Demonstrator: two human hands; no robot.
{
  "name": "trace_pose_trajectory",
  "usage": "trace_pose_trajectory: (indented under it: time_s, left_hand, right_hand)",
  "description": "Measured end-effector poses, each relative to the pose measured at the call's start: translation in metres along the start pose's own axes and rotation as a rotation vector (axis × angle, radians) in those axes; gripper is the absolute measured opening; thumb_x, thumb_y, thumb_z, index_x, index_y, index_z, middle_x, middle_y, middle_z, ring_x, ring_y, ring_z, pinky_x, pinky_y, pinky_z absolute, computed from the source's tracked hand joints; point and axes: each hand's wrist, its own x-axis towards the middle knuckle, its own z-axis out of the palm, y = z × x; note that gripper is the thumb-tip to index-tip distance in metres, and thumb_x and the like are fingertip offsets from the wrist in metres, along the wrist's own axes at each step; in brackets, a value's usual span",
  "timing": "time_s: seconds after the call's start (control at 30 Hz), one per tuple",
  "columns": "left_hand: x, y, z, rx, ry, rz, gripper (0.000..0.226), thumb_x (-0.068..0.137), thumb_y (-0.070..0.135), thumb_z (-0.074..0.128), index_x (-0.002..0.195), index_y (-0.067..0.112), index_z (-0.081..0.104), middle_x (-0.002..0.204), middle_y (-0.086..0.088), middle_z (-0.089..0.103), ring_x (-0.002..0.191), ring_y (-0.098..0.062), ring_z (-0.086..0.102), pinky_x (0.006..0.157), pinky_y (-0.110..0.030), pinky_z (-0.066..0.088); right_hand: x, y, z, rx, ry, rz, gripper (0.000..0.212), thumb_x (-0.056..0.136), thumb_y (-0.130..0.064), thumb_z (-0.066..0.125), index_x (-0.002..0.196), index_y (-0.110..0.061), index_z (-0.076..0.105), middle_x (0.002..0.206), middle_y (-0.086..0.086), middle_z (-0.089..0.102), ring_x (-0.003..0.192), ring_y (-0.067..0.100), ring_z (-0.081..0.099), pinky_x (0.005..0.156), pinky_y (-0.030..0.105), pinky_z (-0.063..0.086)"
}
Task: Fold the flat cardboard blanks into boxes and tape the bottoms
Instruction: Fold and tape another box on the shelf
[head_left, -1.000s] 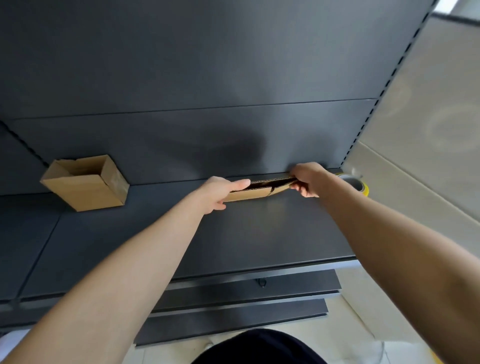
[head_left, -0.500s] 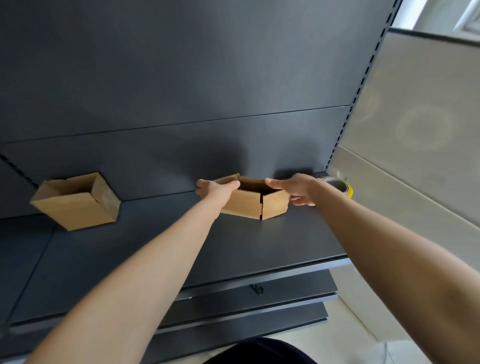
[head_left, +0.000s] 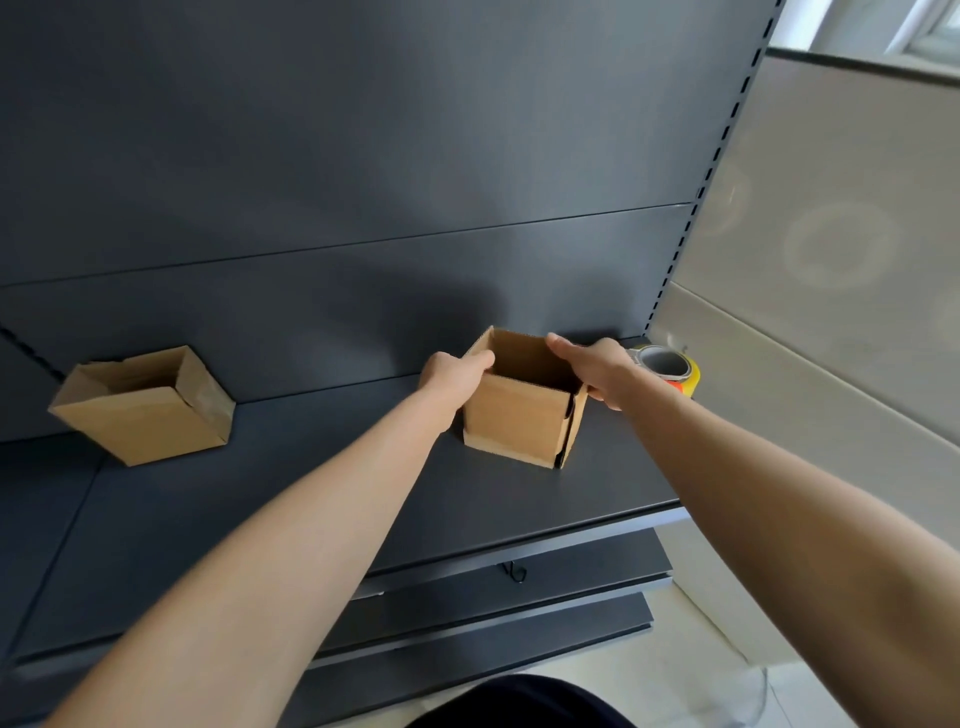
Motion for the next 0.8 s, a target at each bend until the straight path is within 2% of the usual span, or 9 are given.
trace_pose_trajectory:
  time_s: [0.1,0.23,0.3,0.37,0.47,0.53,0.57,0.67,0.8]
  left_hand:
    - [0.001,0.0,-0.001,-0.051,0.017,-0.039,0.064,0.089,0.046,0.056,0.137,0.009,0.04,0.132,-0.008,0.05,0.116,-0.028,0.051,0.087,-0.035,0.046]
    - [0.0,-0.003,0.006,-0.014,-0.021,-0.033,0.052,0.091,0.043,0.055,0.13,0.009,0.048,0.123,-0.01,0.057,0.108,-0.027,0.056,0.071,-0.032,0.048]
    - [-0.002,-0.004,0.01,-0.007,-0.03,-0.003,0.044,0.092,0.039,0.055,0.123,0.007,0.053,0.117,-0.011,0.061,0.101,-0.025,0.058,0.059,-0.027,0.044]
    - [-0.003,-0.005,0.01,-0.003,-0.034,0.004,0.045,0.092,0.04,0.055,0.122,0.006,0.054,0.118,-0.012,0.061,0.101,-0.024,0.058,0.056,-0.026,0.041]
    - [-0.007,-0.003,0.001,0.026,-0.168,-0.075,0.065,0.085,0.055,0.06,0.131,0.011,0.048,0.125,-0.012,0.058,0.11,-0.032,0.057,0.072,-0.04,0.054]
    - [-0.01,-0.003,-0.006,0.073,-0.325,-0.17,0.077,0.078,0.056,0.067,0.138,0.015,0.043,0.134,-0.015,0.052,0.119,-0.04,0.052,0.088,-0.056,0.05]
    - [-0.011,-0.003,-0.008,0.086,-0.385,-0.215,0.08,0.077,0.053,0.07,0.14,0.015,0.04,0.138,-0.016,0.048,0.122,-0.043,0.049,0.092,-0.059,0.047]
    - [-0.013,-0.004,-0.014,0.057,-0.465,-0.279,0.073,0.08,0.046,0.07,0.138,0.015,0.038,0.136,-0.018,0.047,0.117,-0.044,0.053,0.088,-0.055,0.052]
    - [-0.007,-0.007,-0.017,0.02,-0.38,-0.236,0.059,0.088,0.038,0.064,0.137,0.014,0.043,0.132,-0.019,0.052,0.11,-0.042,0.058,0.085,-0.053,0.054]
  right_hand:
    - [0.001,0.0,-0.003,0.135,0.087,-0.007,0.055,0.085,-0.061,0.056,0.092,-0.007,0.053,0.078,0.004,0.052,0.077,0.023,0.054,0.08,0.036,0.05]
    - [-0.005,-0.002,-0.003,0.268,-0.027,0.032,0.042,0.09,-0.052,0.055,0.081,-0.011,0.048,0.062,0.002,0.039,0.052,0.015,0.04,0.054,0.027,0.035]
    - [-0.01,0.001,-0.002,0.232,-0.126,0.046,0.035,0.092,-0.043,0.057,0.091,-0.009,0.054,0.063,0.002,0.045,0.051,0.013,0.043,0.052,0.022,0.036]
    - [-0.013,0.003,0.001,0.198,-0.168,0.047,0.035,0.093,-0.038,0.057,0.107,-0.006,0.058,0.069,0.003,0.052,0.055,0.013,0.047,0.055,0.022,0.037]
    - [-0.014,0.005,0.003,0.2,-0.142,0.035,0.036,0.094,-0.031,0.057,0.116,-0.002,0.057,0.083,0.009,0.056,0.071,0.02,0.051,0.067,0.028,0.041]
    - [-0.015,0.005,0.004,0.196,-0.133,0.024,0.036,0.095,-0.031,0.055,0.118,-0.003,0.057,0.09,0.011,0.056,0.081,0.023,0.05,0.08,0.031,0.046]
    - [-0.015,0.005,0.004,0.195,-0.129,0.018,0.035,0.095,-0.031,0.055,0.118,-0.004,0.057,0.091,0.011,0.056,0.082,0.023,0.05,0.084,0.032,0.047]
    - [-0.02,0.002,0.004,0.186,-0.128,0.0,0.03,0.095,-0.029,0.057,0.116,-0.007,0.056,0.1,0.013,0.063,0.087,0.023,0.061,0.091,0.033,0.051]
    - [-0.028,-0.001,0.006,0.158,-0.135,-0.018,0.02,0.093,-0.022,0.061,0.111,-0.015,0.054,0.109,0.01,0.066,0.101,0.024,0.066,0.093,0.036,0.053]
